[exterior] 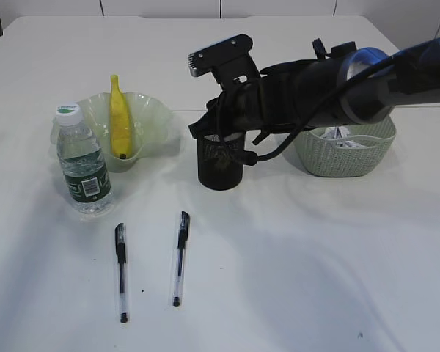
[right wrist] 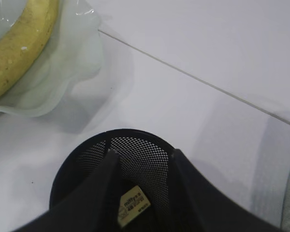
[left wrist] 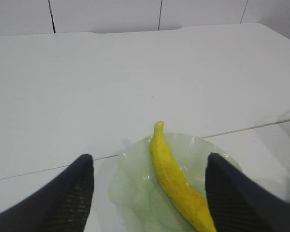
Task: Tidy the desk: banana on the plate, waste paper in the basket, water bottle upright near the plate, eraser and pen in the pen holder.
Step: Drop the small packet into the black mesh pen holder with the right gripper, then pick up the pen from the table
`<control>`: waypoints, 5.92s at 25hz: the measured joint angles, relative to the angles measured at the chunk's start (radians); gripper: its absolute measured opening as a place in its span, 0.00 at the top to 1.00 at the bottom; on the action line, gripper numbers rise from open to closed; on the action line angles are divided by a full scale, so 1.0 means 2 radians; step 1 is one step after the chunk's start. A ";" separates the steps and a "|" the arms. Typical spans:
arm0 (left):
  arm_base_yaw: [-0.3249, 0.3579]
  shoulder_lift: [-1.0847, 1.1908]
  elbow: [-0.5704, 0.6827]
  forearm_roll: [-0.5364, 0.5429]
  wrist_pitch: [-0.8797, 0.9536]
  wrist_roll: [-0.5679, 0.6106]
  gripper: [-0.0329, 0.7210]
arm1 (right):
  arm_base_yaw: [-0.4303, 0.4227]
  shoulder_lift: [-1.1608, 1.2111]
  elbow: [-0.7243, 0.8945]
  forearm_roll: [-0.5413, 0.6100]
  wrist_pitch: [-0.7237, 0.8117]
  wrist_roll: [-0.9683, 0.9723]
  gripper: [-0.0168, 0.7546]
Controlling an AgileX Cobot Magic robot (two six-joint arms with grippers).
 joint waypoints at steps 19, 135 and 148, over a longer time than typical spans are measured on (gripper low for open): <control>0.000 0.000 0.000 -0.003 0.024 0.000 0.29 | 0.000 0.001 0.000 0.014 0.000 0.000 0.66; 0.000 0.000 0.000 -0.002 0.131 -0.001 0.29 | 0.000 -0.039 -0.014 0.016 -0.028 0.008 0.66; 0.000 0.000 0.000 -0.002 0.133 -0.001 0.29 | 0.000 -0.080 0.062 0.016 0.032 0.042 0.66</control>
